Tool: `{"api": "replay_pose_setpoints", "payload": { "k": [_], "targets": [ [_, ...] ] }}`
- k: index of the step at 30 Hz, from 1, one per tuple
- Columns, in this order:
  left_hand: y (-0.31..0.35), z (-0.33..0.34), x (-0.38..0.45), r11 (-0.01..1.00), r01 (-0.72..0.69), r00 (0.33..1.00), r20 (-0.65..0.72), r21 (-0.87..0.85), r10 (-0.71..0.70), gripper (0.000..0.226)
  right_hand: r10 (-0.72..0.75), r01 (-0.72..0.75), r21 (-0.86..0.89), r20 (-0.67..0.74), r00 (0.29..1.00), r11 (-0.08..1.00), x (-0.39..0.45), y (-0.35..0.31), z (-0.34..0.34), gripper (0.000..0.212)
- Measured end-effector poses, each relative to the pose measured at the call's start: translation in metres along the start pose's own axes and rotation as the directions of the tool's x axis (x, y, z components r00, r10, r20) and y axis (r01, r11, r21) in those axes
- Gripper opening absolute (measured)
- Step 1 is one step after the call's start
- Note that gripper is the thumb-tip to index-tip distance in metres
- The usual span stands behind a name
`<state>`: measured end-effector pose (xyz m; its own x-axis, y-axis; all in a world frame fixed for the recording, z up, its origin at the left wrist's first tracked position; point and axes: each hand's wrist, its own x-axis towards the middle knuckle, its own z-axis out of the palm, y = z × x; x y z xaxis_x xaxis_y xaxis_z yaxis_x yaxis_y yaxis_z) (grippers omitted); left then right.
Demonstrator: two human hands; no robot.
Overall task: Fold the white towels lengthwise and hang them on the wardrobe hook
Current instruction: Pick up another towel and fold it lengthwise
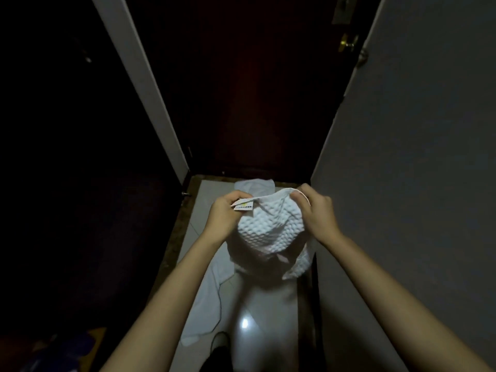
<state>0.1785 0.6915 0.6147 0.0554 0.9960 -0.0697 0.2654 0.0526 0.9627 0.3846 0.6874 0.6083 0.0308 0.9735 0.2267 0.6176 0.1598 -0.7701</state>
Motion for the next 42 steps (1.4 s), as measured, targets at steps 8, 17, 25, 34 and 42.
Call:
{"api": "replay_pose_setpoints", "payload": {
  "k": [8,17,25,34,42],
  "targets": [
    [0.038,-0.062,-0.063,0.978,-0.008,0.897,-0.434,-0.209,-0.086,0.017,-0.371,0.390,-0.075,0.192,0.909,0.918,-0.001,-0.073,0.016,0.021],
    [0.043,-0.142,-0.125,0.935,-0.072,0.693,-0.692,-0.346,-0.202,0.014,-0.054,0.250,-0.300,0.537,0.842,0.921,-0.035,-0.094,0.109,0.011],
    [-0.006,-0.239,-0.233,0.949,-0.081,0.423,-0.873,-0.304,-0.243,0.016,-0.028,0.185,-0.200,0.600,0.800,0.962,-0.100,-0.197,0.200,0.020],
    [-0.058,-0.287,-0.345,0.965,0.262,0.355,-0.929,-0.009,-0.104,0.017,-0.046,-0.162,0.252,0.657,0.752,0.954,-0.199,-0.330,0.255,0.050],
    [-0.055,-0.266,-0.398,0.953,-0.050,0.481,-0.844,-0.298,-0.238,0.035,0.213,-0.549,0.452,0.602,0.769,0.703,-0.249,-0.354,0.275,0.054]
  ]
}}
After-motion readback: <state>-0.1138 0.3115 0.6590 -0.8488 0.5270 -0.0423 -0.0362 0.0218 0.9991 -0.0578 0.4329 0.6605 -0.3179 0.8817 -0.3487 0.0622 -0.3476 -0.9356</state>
